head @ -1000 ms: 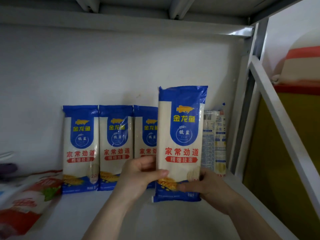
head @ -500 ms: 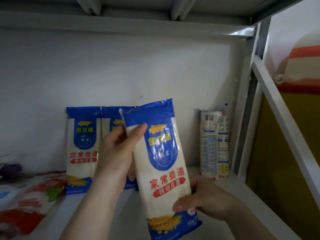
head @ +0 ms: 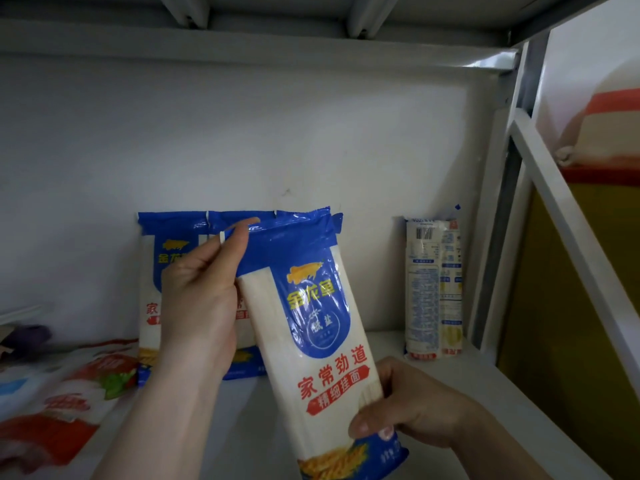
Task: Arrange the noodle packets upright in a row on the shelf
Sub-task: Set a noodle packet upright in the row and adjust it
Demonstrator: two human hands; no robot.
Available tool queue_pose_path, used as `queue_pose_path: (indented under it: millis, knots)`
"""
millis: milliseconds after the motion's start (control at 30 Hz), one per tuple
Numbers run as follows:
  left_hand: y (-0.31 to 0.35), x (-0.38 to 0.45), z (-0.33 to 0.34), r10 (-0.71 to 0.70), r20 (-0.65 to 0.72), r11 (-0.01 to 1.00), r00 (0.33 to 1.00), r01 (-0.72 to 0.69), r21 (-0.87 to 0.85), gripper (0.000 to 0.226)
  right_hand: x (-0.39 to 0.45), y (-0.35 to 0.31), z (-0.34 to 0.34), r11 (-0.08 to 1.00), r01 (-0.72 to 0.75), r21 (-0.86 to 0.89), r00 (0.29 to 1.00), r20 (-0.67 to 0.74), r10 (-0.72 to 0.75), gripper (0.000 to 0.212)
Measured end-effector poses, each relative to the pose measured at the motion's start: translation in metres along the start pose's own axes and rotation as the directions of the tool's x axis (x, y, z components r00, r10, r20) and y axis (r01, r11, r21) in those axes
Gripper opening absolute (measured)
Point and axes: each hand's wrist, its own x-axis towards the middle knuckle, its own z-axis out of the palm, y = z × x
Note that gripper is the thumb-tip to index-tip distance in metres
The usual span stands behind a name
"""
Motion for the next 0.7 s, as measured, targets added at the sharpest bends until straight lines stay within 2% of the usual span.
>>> queue_pose_path:
  millis: [167,300,400,467,567,633,700]
  knots:
    - [-0.002,-0.002,0.0,0.013,-0.035,1.0,0.999,-0.012,0.01,0.017,0.0,-0.003,-0.001,1.0,0.007,-0.004,1.0,0.016,-0.007,0.036]
    - [-0.003,-0.005,0.003,0.058,-0.034,0.998,0.998,-0.058,0.011,0.025,-0.001,-0.003,-0.002,1.0,0.009,-0.012,1.0,0.009,-0.009,0.037]
    - [-0.003,-0.009,0.007,-0.053,-0.008,0.989,0.999,0.052,-0.14,0.023,-0.001,-0.002,-0.003,1.0,0.003,-0.005,1.0,-0.001,-0.003,0.037]
    - [-0.005,-0.009,0.009,-0.12,0.03,0.976,0.992,0.123,-0.179,0.025,-0.002,-0.001,-0.005,1.0,0.002,-0.004,1.0,-0.02,-0.002,0.036]
    - [-0.008,-0.007,0.012,-0.143,0.094,0.98,0.985,0.154,-0.129,0.038,-0.004,0.0,-0.009,1.0,0.002,0.006,0.998,-0.064,-0.002,0.034]
    - [-0.011,-0.005,0.012,-0.154,0.16,0.987,0.975,0.158,-0.013,0.053,-0.004,0.001,-0.012,1.0,0.019,0.015,0.994,-0.107,-0.017,0.034]
    - [-0.017,-0.003,0.011,-0.18,0.215,0.98,0.96,0.157,0.119,0.057,-0.002,0.0,-0.012,0.998,0.049,0.042,0.986,-0.159,-0.041,0.035]
